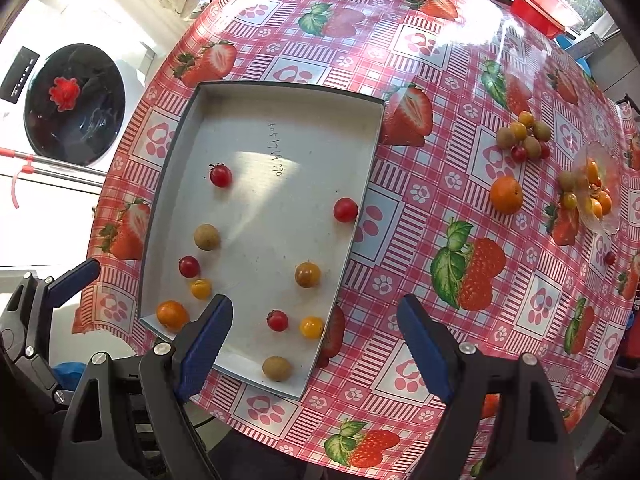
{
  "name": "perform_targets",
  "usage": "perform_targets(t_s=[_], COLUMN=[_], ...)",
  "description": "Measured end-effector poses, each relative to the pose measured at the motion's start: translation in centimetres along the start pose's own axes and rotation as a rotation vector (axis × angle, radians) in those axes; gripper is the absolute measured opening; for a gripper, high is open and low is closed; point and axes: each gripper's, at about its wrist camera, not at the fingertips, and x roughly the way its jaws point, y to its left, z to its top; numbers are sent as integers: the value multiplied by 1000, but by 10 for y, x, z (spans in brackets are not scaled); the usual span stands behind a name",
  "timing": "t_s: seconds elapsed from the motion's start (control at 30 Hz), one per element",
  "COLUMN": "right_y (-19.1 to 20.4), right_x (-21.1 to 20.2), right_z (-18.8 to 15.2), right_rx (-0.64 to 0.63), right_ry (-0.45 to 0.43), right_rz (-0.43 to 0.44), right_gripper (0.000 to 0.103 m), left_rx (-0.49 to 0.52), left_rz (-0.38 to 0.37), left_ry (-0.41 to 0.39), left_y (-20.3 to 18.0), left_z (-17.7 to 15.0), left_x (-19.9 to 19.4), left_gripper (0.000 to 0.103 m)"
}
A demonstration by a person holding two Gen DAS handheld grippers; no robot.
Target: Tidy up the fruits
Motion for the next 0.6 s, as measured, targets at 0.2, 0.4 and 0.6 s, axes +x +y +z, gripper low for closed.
perform_targets(t_s=[0.2, 0.4, 0.6], right_y=[3, 7, 7], right_x=[5, 6, 8], right_z=[-2, -4, -5], right_rx=[-18, -42, -43], right_ry=[17, 17, 22], right_rz=[4, 8, 15], right_gripper=[87, 87, 87], left_rx=[-7, -16, -10], left_rz=[-18, -18, -21], left_ry=[18, 17, 17], left_y=[-2, -3, -7], left_z=[-3, -4, -4], left_x=[3, 3, 2], left_gripper=[102, 102, 102])
